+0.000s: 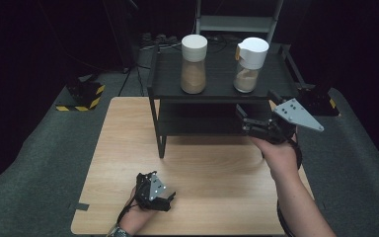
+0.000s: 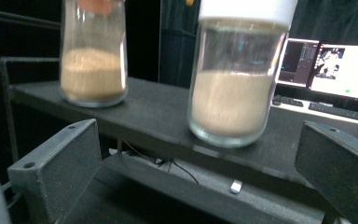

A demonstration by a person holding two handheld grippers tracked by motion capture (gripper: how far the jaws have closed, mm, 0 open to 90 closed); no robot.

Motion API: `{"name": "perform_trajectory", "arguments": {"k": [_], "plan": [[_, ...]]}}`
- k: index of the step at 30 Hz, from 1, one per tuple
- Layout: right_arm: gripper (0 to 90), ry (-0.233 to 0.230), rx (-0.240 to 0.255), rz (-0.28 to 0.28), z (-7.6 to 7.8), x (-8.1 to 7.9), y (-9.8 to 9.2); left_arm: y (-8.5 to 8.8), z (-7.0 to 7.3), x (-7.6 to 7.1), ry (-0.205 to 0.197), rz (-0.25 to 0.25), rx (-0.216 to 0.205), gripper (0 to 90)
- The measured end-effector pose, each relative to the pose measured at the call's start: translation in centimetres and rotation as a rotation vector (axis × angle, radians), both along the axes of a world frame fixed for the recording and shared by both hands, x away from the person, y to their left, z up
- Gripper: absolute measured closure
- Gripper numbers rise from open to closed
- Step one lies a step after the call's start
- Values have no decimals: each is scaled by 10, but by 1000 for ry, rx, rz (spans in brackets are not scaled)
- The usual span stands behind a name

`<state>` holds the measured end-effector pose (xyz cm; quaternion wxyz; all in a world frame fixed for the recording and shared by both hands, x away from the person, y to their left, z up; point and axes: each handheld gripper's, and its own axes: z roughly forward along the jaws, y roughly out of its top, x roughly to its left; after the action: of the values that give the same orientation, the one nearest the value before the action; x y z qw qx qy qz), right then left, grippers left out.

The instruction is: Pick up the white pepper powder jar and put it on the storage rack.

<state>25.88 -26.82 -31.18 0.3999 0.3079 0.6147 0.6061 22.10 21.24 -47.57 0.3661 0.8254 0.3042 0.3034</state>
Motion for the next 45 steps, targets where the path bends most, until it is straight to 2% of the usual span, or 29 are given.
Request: {"name": "perform_trajectory", "arguments": {"k": [19,22,26,31,37,45], "plan": [[0,49,-45,11,-49,-21,-8,1,0,1,10,10,-17,10],[0,52,-69,11,-58,-25,-10,1,0,2,12,7,-17,10],[0,73,-68,15,-71,-28,-13,2,1,2,16,5,-18,10],[0,83,-88,12,-87,-33,-15,6,0,4,22,4,-40,10],[0,120,-115,7,-106,-35,-16,1,0,1,4,-13,1,10],[0,175,-148,-11,-132,-35,-16,2,0,1,1,-11,-6,11]]}}
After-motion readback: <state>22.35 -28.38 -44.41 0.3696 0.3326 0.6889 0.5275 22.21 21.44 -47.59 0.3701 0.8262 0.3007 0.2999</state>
